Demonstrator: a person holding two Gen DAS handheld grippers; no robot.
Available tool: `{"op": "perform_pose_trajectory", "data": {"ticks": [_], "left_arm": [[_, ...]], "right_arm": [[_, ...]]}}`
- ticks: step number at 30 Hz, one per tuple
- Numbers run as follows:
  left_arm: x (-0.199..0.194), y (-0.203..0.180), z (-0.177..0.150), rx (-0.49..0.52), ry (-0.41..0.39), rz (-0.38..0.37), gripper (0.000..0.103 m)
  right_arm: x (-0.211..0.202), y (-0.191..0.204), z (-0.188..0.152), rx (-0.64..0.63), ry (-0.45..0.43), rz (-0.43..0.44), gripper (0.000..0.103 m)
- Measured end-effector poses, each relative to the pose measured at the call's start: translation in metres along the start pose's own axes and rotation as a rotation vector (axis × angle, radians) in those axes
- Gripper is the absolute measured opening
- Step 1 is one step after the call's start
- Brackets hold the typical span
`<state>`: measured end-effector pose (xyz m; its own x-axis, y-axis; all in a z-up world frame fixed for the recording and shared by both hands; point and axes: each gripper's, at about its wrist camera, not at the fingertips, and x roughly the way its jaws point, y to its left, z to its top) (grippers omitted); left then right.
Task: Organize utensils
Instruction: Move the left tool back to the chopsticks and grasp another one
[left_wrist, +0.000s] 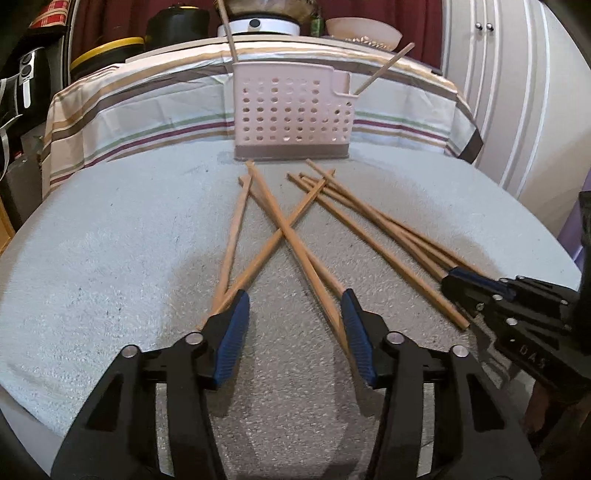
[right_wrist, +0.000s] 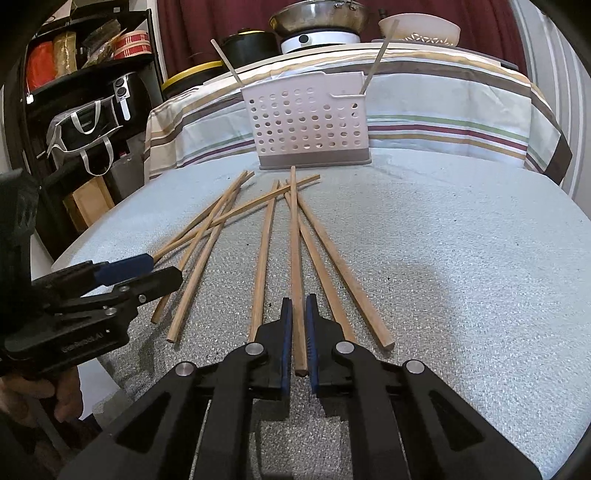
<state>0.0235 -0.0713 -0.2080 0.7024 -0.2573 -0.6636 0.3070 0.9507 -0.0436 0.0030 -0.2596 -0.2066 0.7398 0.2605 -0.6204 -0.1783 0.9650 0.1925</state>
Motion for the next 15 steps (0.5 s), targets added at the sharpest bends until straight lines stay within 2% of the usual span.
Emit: {"op": "perform_pose_trajectory", "data": {"ticks": [5, 11, 15], "left_arm": [[-0.003, 0.009, -0.001, -0.036, 0.008, 0.015, 0.049], [-0.002, -0.003, -0.008, 0.011, 0.005, 0.01, 0.044], [-0.005, 0.0, -0.007, -0.005, -0.01, 0.003, 0.043]], "right_arm": [[-0.001, 0.0, 0.0, 0.002, 0.0, 0.002, 0.008], [-0.001, 0.0, 0.0, 0.003, -0.001, 0.002, 0.008], [-0.001, 0.0, -0.001, 0.003, -0.001, 0.002, 0.008]]}}
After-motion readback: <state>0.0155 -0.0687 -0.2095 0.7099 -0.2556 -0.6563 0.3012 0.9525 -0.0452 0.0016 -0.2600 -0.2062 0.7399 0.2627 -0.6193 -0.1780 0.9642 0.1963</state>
